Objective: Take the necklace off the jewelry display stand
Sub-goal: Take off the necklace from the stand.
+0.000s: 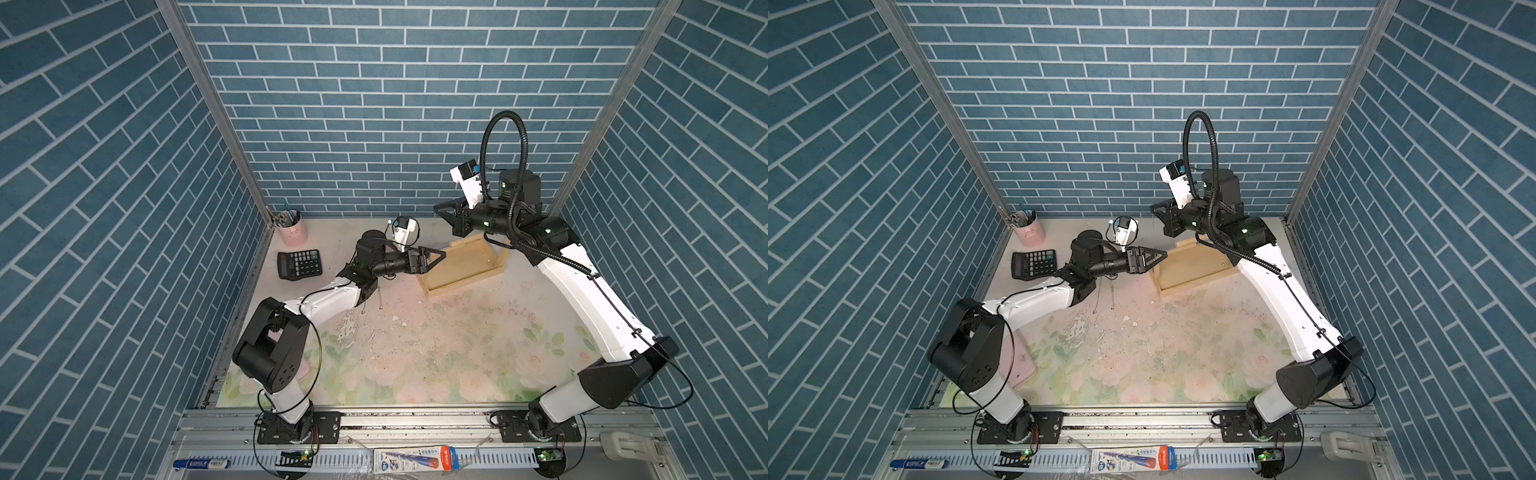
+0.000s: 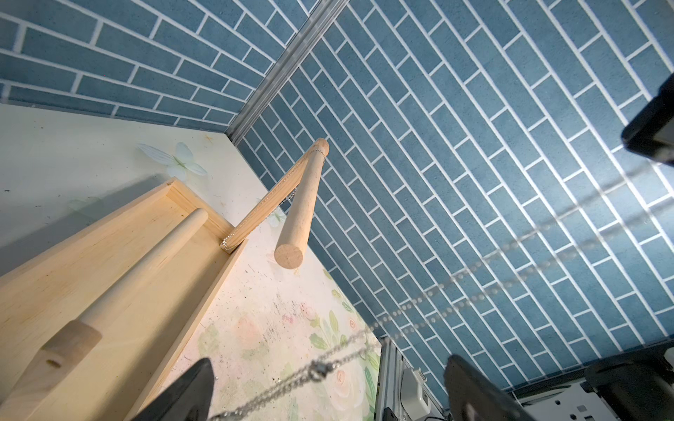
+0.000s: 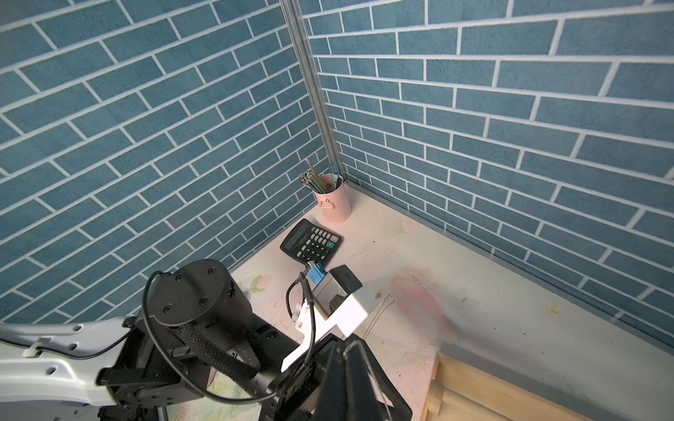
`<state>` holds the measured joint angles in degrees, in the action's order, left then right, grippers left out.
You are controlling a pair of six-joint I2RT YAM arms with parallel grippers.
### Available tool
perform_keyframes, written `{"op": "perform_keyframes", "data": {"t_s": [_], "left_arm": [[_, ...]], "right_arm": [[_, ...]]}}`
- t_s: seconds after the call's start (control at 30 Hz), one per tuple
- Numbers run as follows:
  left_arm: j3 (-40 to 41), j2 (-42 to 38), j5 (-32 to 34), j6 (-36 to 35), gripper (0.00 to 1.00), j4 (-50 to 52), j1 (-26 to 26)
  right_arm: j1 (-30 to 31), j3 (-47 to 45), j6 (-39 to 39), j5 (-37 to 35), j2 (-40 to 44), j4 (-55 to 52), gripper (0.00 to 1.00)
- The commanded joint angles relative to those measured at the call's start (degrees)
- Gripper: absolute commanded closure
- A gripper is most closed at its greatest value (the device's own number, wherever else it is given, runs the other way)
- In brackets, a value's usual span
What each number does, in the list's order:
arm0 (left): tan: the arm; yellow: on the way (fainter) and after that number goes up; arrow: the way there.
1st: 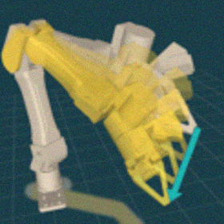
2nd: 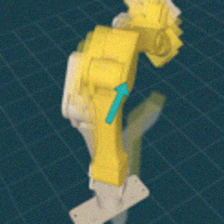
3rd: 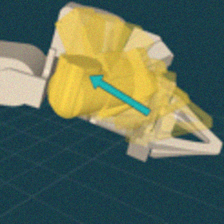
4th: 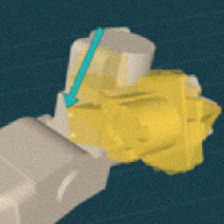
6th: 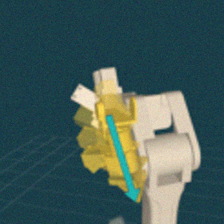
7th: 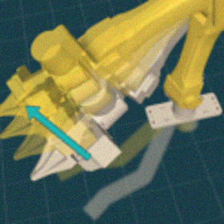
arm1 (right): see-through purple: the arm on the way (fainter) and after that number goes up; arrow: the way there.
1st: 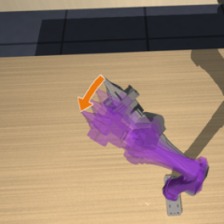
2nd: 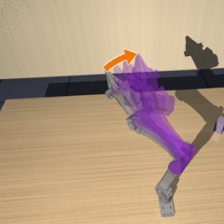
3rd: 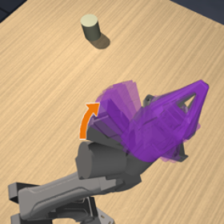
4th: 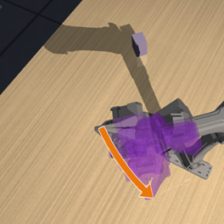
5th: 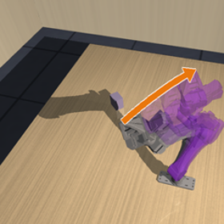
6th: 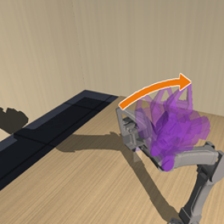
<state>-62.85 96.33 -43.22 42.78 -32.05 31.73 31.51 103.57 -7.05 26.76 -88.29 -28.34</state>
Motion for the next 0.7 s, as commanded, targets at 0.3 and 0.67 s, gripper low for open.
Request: {"op": "perform_keyframes", "data": {"t_s": [0.3,0.67], "left_arm": [[1.15,-0.75,-1.07,-0.47,0.01,-1.63,-0.52],[1.24,-0.95,-1.01,-0.64,0.0,-1.45,-0.61]], "right_arm": [[0.4,2.86,1.91,0.13,-0.97,-0.23,1.0],[0.49,3.22,2.13,-0.13,-1.26,-0.62,1.0]]}}
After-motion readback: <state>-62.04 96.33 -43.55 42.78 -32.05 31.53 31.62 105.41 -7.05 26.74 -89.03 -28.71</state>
